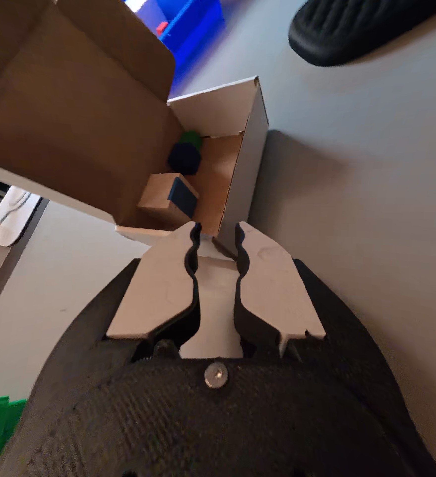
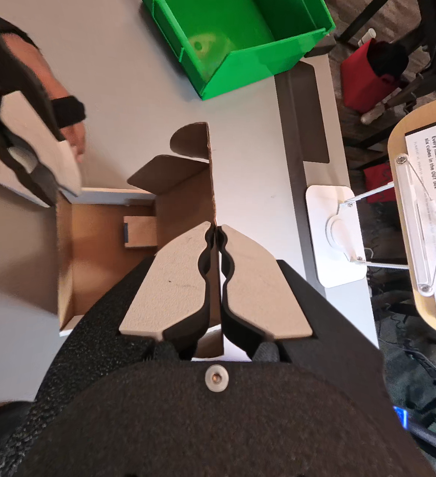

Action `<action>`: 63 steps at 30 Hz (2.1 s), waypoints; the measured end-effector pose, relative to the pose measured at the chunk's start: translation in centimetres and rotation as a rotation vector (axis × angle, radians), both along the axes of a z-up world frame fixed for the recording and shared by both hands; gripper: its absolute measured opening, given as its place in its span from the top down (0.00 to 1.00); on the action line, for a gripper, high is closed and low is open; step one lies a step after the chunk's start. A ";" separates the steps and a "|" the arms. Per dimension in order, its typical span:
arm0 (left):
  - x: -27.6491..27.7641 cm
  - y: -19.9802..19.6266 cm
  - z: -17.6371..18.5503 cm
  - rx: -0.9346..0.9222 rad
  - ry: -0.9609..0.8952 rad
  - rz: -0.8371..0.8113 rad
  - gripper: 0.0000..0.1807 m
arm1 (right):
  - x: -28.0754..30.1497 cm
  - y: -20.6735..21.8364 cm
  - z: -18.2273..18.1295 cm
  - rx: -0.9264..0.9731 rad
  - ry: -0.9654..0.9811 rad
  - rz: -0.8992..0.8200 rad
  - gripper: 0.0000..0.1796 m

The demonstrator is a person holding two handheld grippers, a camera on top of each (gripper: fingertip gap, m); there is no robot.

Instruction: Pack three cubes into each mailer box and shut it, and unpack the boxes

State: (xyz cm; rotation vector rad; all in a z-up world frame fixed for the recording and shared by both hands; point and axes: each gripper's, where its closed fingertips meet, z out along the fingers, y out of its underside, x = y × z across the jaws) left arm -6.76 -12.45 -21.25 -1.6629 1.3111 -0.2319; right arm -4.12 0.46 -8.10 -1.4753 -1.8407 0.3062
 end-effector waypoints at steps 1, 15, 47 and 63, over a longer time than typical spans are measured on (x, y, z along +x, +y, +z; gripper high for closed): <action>0.1 0.0 -0.1 0.005 0.009 -0.003 0.87 | -0.2 0.6 -0.1 0.004 -0.004 -0.004 0.99; 0.3 0.6 0.0 -0.020 -0.049 0.020 0.92 | -2.6 10.5 -8.2 0.084 -0.079 -0.144 0.90; 0.7 0.5 0.3 0.015 -0.071 0.051 0.92 | 0.0 -5.0 -14.5 -0.247 -0.153 -0.342 0.70; 0.7 0.8 0.1 0.000 -0.084 0.069 0.92 | -0.2 -6.0 -13.7 -0.112 -0.247 -0.099 0.85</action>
